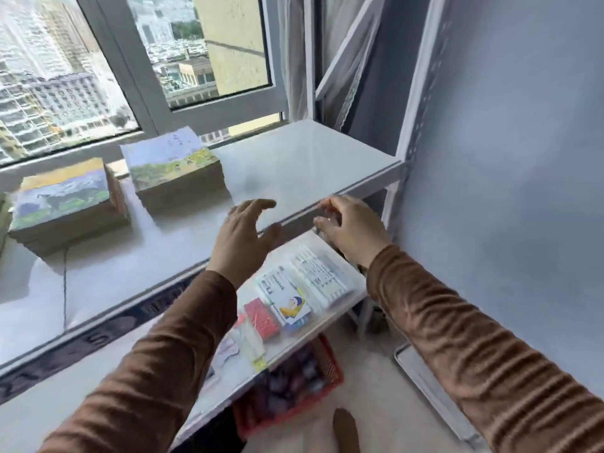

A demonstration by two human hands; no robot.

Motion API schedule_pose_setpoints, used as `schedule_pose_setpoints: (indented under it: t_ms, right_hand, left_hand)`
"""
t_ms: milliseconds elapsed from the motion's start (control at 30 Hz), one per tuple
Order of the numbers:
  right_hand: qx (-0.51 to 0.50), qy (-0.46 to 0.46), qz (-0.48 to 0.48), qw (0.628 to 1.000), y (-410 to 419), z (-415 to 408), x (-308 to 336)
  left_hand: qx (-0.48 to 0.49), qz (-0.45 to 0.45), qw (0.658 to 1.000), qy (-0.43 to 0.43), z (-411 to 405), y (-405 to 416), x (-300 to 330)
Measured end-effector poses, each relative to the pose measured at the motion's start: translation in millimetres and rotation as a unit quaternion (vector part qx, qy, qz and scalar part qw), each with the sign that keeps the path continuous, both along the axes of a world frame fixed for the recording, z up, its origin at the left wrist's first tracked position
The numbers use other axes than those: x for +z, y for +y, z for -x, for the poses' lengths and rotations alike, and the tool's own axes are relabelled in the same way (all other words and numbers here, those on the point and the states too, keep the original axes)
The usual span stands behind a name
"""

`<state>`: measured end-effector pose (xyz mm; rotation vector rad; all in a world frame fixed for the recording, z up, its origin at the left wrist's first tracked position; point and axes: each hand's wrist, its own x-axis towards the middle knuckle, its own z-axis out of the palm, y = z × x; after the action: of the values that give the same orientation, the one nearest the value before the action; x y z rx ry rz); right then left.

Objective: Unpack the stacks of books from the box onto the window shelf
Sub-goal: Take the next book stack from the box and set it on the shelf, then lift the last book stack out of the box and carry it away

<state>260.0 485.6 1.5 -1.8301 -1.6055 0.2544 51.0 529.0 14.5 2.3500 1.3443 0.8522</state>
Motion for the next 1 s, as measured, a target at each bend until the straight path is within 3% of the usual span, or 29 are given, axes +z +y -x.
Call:
schedule_pose_setpoints:
  t_ms: [267, 533, 800, 1000]
  right_hand:
    - [-0.185, -0.006, 0.081, 0.979, -205, -78, -45]
    - [-0.325, 0.046, 0.13, 0.935, -427, -160, -90]
    - [-0.394, 0.096, 0.187, 0.895, -634, -238, -145]
    - [-0.435, 0.129, 0.208, 0.867, -709, -291, -178]
  left_hand:
    - [-0.185, 0.064, 0.98, 0.028, -113, -129, -49]
    - [-0.347, 0.135, 0.924, 0.089, -253, -304, -91]
    - [-0.426, 0.192, 0.871, 0.15, -363, -484, -148]
    - [-0.446, 0.221, 0.849, 0.176, -423, -556, -184]
